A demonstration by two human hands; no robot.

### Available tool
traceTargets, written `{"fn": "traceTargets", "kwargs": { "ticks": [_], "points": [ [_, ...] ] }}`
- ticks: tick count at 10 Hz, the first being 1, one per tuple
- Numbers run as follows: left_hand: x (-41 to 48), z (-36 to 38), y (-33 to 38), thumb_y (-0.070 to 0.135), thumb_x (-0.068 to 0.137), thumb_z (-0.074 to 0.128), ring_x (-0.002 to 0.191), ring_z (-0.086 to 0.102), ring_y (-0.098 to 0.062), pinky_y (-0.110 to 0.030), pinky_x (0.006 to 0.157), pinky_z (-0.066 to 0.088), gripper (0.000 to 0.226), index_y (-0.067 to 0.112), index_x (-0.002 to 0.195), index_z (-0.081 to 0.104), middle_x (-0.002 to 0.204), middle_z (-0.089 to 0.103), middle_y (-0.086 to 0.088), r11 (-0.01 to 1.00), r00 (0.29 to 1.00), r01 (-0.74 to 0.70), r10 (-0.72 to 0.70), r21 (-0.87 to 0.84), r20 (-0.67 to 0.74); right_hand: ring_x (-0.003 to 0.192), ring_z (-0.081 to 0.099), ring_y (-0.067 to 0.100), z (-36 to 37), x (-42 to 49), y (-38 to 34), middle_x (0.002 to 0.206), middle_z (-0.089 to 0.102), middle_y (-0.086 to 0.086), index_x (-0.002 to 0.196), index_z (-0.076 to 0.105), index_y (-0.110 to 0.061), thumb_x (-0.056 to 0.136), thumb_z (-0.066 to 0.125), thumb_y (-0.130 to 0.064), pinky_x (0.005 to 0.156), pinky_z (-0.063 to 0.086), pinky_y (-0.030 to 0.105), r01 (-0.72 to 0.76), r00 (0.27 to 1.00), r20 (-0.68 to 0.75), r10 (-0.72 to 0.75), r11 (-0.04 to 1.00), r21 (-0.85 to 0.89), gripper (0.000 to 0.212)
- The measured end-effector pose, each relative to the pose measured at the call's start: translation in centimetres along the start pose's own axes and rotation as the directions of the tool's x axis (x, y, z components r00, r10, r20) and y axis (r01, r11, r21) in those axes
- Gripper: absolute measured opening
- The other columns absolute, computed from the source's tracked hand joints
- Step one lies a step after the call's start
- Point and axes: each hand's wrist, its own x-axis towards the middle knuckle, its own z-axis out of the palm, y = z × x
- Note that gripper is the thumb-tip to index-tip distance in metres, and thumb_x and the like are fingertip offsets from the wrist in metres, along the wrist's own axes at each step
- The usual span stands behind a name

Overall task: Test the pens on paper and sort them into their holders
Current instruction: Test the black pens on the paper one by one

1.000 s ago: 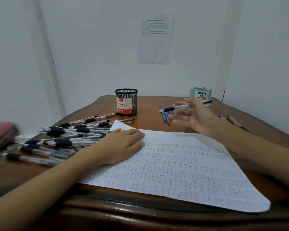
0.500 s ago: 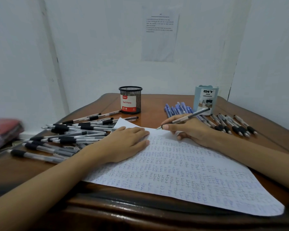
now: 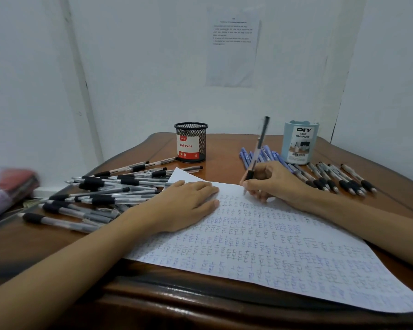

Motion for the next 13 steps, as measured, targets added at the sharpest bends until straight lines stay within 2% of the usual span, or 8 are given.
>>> {"fn": "traceTargets", "kwargs": {
  "ticks": [2,4,6,7,9,10,12,13],
  "points": [
    [0.10,0.05,-0.14,0.045,0.099,0.017,0.141,0.018,-0.009,-0.028,0.114,0.007,0.053,0.026,0.149,0.016,0.156,0.017,0.008,1.000,1.000,-0.009,0.009,0.003,0.004,0.041,0.045,0.005,0.38,0.18,-0.23,0.049,0.055,-0.002,0.071,0.052,-0.007,0.088,0.053,0.003,0.039,0.034,0.014,0.026,0.998,0.063,-0.023,0.999,-0.042,0.020],
    [0.12,0.02,-0.16,0.045,0.099,0.017,0.140,0.018,-0.009,-0.028,0.114,0.007,0.053,0.026,0.149,0.017,0.156,0.017,0.008,1.000,1.000,-0.012,0.012,0.003,0.005,0.039,0.043,0.003,0.55,0.42,-0.18,0.047,0.053,-0.004,0.065,0.048,-0.008,0.089,0.053,0.001,0.038,0.029,0.013,-0.014,0.998,0.056,0.015,0.999,-0.031,0.027],
    [0.09,0.03,-0.16,0.045,0.099,0.017,0.140,0.018,-0.009,-0.028,0.114,0.007,0.052,0.027,0.148,0.016,0.156,0.017,0.008,1.000,1.000,-0.010,0.010,0.008,0.004,0.043,0.045,0.003,0.78,0.55,-0.12,0.047,0.054,-0.006,0.062,0.049,-0.011,0.089,0.054,-0.001,0.042,0.034,0.011,0.011,0.999,0.043,-0.007,0.995,-0.100,0.030],
    [0.05,0.04,-0.18,0.045,0.100,0.017,0.140,0.019,-0.009,-0.028,0.114,0.007,0.053,0.026,0.149,0.017,0.155,0.018,0.008,1.000,1.000,-0.014,0.014,0.006,0.000,0.042,0.043,0.005,0.66,0.57,-0.14,0.048,0.053,-0.004,0.060,0.047,-0.012,0.089,0.054,-0.001,0.040,0.032,0.012,-0.010,0.999,0.030,0.012,0.997,-0.075,0.032],
    [0.07,-0.01,-0.06,0.045,0.099,0.017,0.140,0.019,-0.010,-0.028,0.114,0.008,0.053,0.027,0.149,0.016,0.156,0.017,0.009,1.000,1.000,-0.006,0.006,0.007,0.001,0.043,0.046,0.003,0.69,0.38,-0.18,0.051,0.056,-0.004,0.066,0.051,-0.009,0.088,0.056,0.000,0.044,0.037,0.012,0.022,0.999,0.051,-0.018,0.996,-0.087,0.025],
    [0.02,-0.09,0.01,0.045,0.099,0.017,0.140,0.018,-0.010,-0.028,0.114,0.008,0.052,0.027,0.149,0.016,0.156,0.017,0.009,1.000,1.000,-0.004,0.004,0.006,0.003,0.040,0.043,0.001,0.56,0.51,0.04,0.051,0.054,-0.003,0.065,0.051,-0.009,0.088,0.055,0.000,0.041,0.034,0.012,0.015,1.000,-0.027,-0.017,0.998,-0.054,0.025],
    [0.10,-0.03,-0.01,0.045,0.099,0.017,0.141,0.018,-0.010,-0.028,0.114,0.007,0.053,0.027,0.149,0.015,0.156,0.016,0.008,1.000,1.000,-0.002,0.002,0.011,0.004,0.042,0.046,0.002,0.53,0.56,0.14,0.048,0.056,-0.005,0.068,0.052,-0.005,0.088,0.056,0.000,0.044,0.037,0.011,0.019,1.000,0.022,-0.017,0.996,-0.084,0.022],
    [0.15,0.04,-0.08,0.045,0.099,0.017,0.140,0.018,-0.010,-0.028,0.114,0.007,0.053,0.027,0.149,0.016,0.156,0.017,0.008,1.000,1.000,-0.004,0.004,0.011,0.001,0.043,0.045,0.003,0.47,0.68,0.31,0.047,0.054,-0.005,0.063,0.050,-0.009,0.088,0.056,0.000,0.046,0.037,0.013,0.017,1.000,0.009,-0.016,0.996,-0.087,0.027]
  ]
}}
